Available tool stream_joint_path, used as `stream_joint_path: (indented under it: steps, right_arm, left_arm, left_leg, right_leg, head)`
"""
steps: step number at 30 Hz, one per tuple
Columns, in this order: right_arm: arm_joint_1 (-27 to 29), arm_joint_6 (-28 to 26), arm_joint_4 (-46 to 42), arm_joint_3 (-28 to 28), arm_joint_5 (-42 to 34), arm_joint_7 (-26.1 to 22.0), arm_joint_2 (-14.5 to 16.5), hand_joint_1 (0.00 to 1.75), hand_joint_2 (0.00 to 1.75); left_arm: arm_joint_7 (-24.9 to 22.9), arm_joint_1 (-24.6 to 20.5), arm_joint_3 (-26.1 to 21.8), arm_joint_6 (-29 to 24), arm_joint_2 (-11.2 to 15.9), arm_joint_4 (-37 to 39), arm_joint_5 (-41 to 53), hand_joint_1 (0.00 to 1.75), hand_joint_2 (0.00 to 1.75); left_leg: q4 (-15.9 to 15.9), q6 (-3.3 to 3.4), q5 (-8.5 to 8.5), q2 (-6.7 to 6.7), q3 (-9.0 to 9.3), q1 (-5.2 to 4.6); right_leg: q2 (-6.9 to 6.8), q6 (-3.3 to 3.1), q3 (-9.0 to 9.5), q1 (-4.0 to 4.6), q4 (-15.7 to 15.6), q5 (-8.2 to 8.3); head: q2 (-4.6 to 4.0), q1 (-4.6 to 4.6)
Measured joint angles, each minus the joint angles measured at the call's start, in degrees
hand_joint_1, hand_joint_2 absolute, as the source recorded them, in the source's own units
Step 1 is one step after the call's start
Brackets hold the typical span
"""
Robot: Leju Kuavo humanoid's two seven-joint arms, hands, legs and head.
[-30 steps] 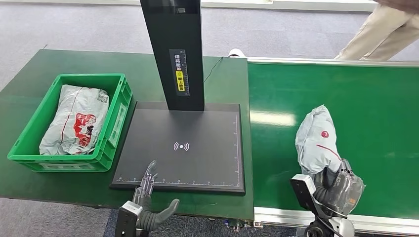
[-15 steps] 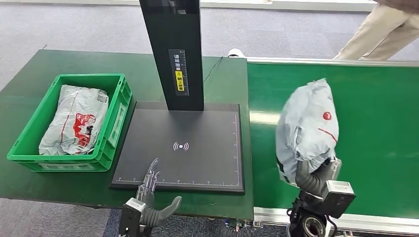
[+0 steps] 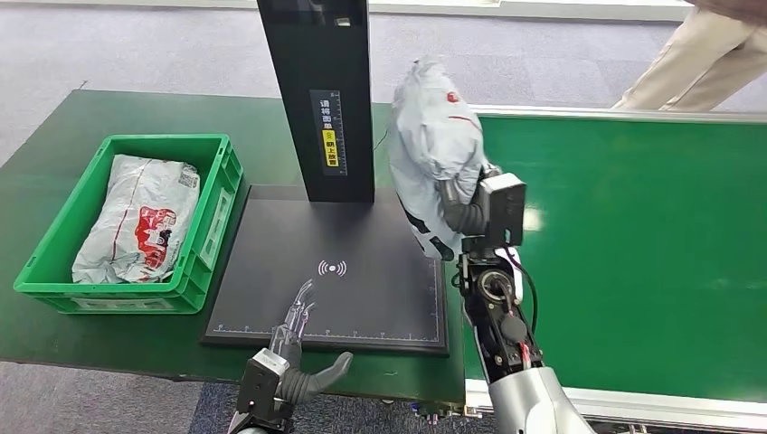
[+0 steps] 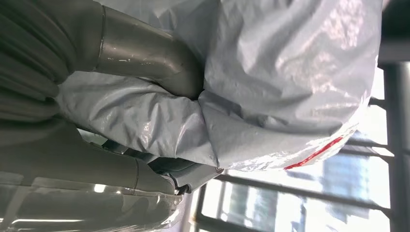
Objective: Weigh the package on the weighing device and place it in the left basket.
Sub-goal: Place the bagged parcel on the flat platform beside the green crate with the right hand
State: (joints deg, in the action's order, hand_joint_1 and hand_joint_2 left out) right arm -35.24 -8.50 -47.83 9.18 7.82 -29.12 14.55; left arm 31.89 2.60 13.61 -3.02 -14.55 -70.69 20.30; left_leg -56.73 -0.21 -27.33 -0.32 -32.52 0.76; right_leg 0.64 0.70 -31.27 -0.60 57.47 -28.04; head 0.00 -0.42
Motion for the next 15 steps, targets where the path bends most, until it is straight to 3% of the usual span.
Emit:
stream_joint_path:
  steps: [4, 10, 14, 15]
  right_arm:
    - [-4.3, 1.1, 11.2, 3.0, 4.2, 6.5, 1.2, 1.75, 1.75]
    - [-5.4, 8.2, 20.8, 7.2, 7.5, 12.0, 2.7, 1.75, 1.75]
    - [-5.3, 12.1, 23.7, 9.2, 8.9, 13.8, 3.3, 0.0, 1.75]
    - [-5.3, 12.9, 24.2, 9.6, 9.2, 14.0, 3.4, 0.0, 1.75]
  left_arm:
    - [-0.8, -0.1, 0.2, 0.0, 0.0, -0.1, -0.3, 0.0, 1.75]
    - [-1.8, -0.1, 0.3, -0.5, 0.0, -0.2, -0.5, 0.0, 1.75]
    - [-1.8, -0.2, 0.4, -0.5, 0.0, -0.2, -0.5, 0.0, 1.75]
    - [-1.8, -0.3, 0.4, -0.5, 0.0, -0.2, -0.5, 0.0, 1.75]
  left_leg:
    - [0.0, 0.0, 0.0, -0.02, -0.04, 0.01]
    - [0.0, 0.0, -0.01, -0.02, -0.11, 0.01]
    - [0.0, 0.0, 0.0, -0.02, -0.11, 0.01]
    - [0.0, 0.0, 0.0, -0.02, -0.1, 0.01]
  right_leg:
    - [-0.01, -0.01, -0.05, 0.01, 0.0, -0.01]
    - [-0.03, -0.01, -0.11, 0.01, 0.0, -0.02]
    - [-0.03, -0.01, -0.11, 0.0, 0.0, -0.02]
    - [-0.03, -0.01, -0.11, 0.0, 0.0, -0.02]
  head:
    - [0.0, 0.0]
    - [0.0, 0.01]
    - [0.0, 0.01]
    - [0.0, 0.01]
